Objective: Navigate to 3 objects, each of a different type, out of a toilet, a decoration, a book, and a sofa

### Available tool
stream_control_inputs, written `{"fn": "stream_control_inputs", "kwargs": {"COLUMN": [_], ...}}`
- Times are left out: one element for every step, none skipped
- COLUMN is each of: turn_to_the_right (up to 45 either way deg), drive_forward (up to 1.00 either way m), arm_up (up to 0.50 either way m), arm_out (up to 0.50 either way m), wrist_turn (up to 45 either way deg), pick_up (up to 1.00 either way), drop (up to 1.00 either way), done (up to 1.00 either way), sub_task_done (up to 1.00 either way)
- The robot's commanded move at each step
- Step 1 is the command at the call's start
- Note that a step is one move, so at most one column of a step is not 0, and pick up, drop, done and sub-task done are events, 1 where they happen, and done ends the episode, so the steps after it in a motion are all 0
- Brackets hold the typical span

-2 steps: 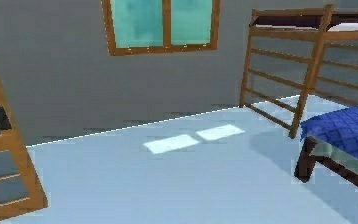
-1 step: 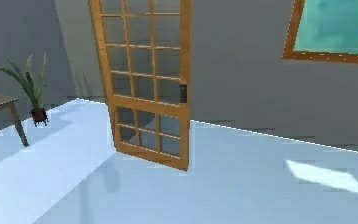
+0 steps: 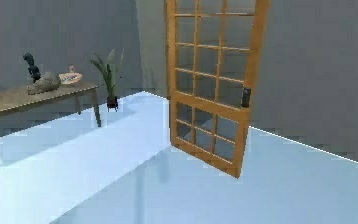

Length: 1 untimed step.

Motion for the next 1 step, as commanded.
{"fn": "stream_control_inputs", "kwargs": {"turn_to_the_right": [0.0], "drive_forward": [0.45], "arm_up": [0.0], "arm_out": [0.0], "wrist_turn": [0.0], "pick_up": [0.0], "drop": [0.0], "done": [0.0], "sub_task_done": [0.0]}}
